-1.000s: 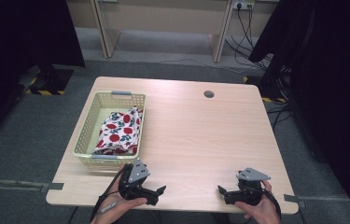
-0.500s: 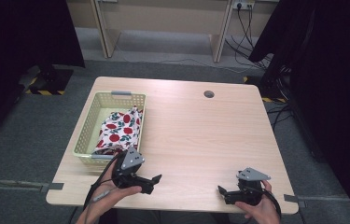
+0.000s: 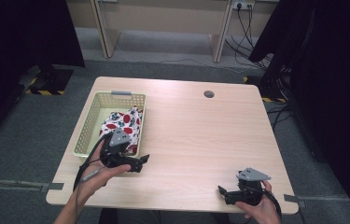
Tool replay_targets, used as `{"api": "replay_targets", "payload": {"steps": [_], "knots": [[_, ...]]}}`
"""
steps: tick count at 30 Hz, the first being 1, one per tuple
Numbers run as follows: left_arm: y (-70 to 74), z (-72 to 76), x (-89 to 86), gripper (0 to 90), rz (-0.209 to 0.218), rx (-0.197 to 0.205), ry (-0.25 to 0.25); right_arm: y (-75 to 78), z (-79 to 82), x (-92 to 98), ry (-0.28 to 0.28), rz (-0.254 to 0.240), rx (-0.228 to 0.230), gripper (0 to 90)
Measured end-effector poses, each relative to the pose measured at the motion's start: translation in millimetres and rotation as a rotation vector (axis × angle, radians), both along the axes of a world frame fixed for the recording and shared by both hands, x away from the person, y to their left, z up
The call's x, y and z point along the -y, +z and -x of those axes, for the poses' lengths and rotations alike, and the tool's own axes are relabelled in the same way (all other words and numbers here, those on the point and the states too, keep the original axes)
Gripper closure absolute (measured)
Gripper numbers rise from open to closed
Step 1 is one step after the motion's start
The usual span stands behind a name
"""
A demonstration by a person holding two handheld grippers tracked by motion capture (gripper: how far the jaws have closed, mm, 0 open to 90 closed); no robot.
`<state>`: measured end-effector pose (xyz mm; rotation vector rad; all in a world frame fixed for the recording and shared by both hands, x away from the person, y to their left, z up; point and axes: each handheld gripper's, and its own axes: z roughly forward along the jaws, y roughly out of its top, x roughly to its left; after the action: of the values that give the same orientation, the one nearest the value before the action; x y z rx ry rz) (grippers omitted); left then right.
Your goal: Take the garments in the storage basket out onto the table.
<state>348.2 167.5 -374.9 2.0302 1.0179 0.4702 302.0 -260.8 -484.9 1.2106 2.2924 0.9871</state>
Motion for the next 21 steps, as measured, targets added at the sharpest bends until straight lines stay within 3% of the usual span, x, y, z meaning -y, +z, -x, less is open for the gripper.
{"api": "replay_targets", "payload": {"steps": [10, 21], "knots": [[4.8, -21.5, -24.5, 2.8, -0.012, -0.014, 0.077, 0.0, 0.0, 0.2, 0.002, 0.000, 0.000, 0.4], [0.6, -37.1, -33.8, 3.0, -0.025, -0.034, 0.116, 0.0, 0.0, 0.2, 0.002, 0.000, 0.000, 0.4]]}}
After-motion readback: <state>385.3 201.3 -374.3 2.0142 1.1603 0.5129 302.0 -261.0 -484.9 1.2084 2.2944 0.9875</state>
